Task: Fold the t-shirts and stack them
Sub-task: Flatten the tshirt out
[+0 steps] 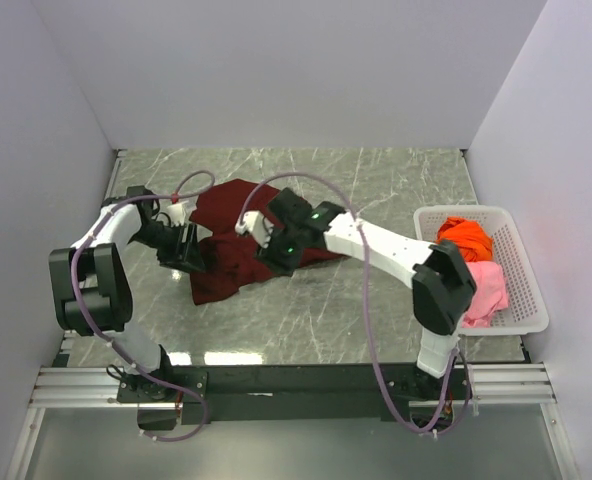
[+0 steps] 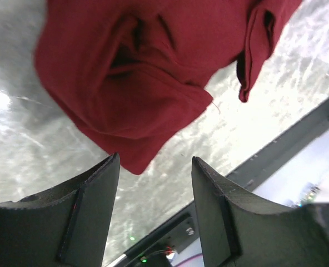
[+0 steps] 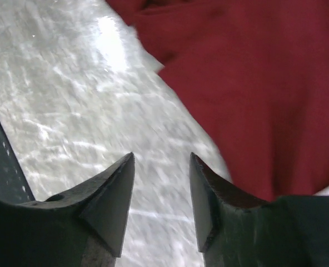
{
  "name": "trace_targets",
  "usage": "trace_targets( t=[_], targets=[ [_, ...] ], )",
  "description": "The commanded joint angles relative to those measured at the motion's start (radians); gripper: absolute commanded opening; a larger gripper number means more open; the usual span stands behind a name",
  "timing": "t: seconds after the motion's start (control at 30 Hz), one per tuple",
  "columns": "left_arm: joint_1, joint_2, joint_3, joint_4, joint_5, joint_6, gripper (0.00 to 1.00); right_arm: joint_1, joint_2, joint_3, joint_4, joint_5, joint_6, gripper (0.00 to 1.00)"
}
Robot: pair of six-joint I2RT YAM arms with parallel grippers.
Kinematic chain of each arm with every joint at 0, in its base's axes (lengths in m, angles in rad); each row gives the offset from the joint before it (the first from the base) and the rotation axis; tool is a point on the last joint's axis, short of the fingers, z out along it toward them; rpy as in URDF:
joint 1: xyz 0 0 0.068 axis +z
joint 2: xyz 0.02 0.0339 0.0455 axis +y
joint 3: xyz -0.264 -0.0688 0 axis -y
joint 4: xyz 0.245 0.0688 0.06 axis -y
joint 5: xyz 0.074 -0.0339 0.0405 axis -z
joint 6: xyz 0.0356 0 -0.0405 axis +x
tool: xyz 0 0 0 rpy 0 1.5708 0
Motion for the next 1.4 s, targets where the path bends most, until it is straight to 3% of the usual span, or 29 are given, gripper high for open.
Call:
trace_targets(
  t=[0.0, 0.1, 0.37, 0.53, 0.63, 0.77, 0.8, 0.9, 1.07, 1.13, 1.17, 1.37],
  targets=[
    [0.001, -0.039, -0.021, -0.008, 0.087, -0.035, 0.6, 0.073, 0.047, -0.011, 0.111, 0.074, 0.059, 0.54],
    [0.001, -0.031, -0.033, 0.004, 0.095, -0.052, 0.6, 0.111, 0.089, -0.012, 0.151, 0.114, 0.104, 0.61],
    [0.001, 0.016, -0.012, 0.021, 0.094, -0.074, 0.59, 0.149, 0.217, 0.038, 0.199, 0.168, 0.188, 0.61],
    [-0.001, 0.03, 0.002, 0.026, 0.083, -0.075, 0.59, 0.15, 0.286, 0.077, 0.234, 0.229, 0.247, 0.7],
    [0.001, 0.036, 0.004, 0.03, 0.081, -0.081, 0.59, 0.15, 0.319, 0.104, 0.246, 0.264, 0.277, 0.7],
    [0.001, 0.033, 0.001, 0.035, 0.075, -0.087, 0.59, 0.143, 0.339, 0.138, 0.257, 0.323, 0.31, 0.53],
    [0.001, 0.033, 0.001, 0.033, 0.074, -0.086, 0.59, 0.143, 0.339, 0.147, 0.256, 0.332, 0.313, 0.44],
    [0.001, 0.033, 0.001, 0.032, 0.06, -0.083, 0.59, 0.128, 0.33, 0.158, 0.228, 0.335, 0.308, 0.29],
    [0.001, 0.05, 0.022, 0.033, 0.041, -0.078, 0.58, 0.091, 0.251, 0.123, 0.193, 0.324, 0.251, 0.21],
    [0.001, 0.056, 0.028, 0.044, 0.032, -0.084, 0.56, 0.073, 0.221, 0.1, 0.185, 0.321, 0.219, 0.04],
    [0.001, 0.064, 0.034, 0.05, 0.026, -0.087, 0.53, 0.064, 0.215, 0.098, 0.178, 0.32, 0.212, 0.0],
    [0.001, 0.107, 0.083, 0.085, -0.011, -0.115, 0.38, -0.028, 0.164, 0.086, 0.144, 0.269, 0.164, 0.0]
  ],
)
